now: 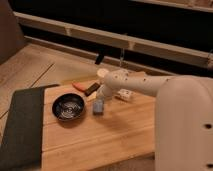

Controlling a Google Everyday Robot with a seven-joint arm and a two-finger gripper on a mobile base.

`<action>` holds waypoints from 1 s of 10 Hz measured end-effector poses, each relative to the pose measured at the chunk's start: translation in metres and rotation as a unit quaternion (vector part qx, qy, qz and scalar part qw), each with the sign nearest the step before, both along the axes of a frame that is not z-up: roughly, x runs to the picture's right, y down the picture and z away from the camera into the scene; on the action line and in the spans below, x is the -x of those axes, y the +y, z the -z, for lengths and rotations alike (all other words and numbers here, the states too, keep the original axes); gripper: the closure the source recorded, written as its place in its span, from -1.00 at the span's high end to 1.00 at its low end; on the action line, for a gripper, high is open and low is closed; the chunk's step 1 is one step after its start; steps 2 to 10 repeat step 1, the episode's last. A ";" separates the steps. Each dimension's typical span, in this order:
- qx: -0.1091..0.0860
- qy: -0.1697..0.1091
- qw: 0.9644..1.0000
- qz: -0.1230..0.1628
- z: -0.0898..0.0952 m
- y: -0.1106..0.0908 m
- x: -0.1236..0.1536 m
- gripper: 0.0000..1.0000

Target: Wipe the white sponge on the table

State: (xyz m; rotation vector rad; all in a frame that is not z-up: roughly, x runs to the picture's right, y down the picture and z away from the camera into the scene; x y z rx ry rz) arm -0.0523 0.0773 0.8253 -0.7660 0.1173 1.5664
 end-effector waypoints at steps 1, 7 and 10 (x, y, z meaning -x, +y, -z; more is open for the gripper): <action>-0.003 -0.017 1.000 0.023 0.022 0.000 0.005 0.50; -0.003 -0.017 1.000 0.023 0.022 0.000 0.005 0.50; -0.003 -0.017 1.000 0.023 0.022 0.000 0.005 0.50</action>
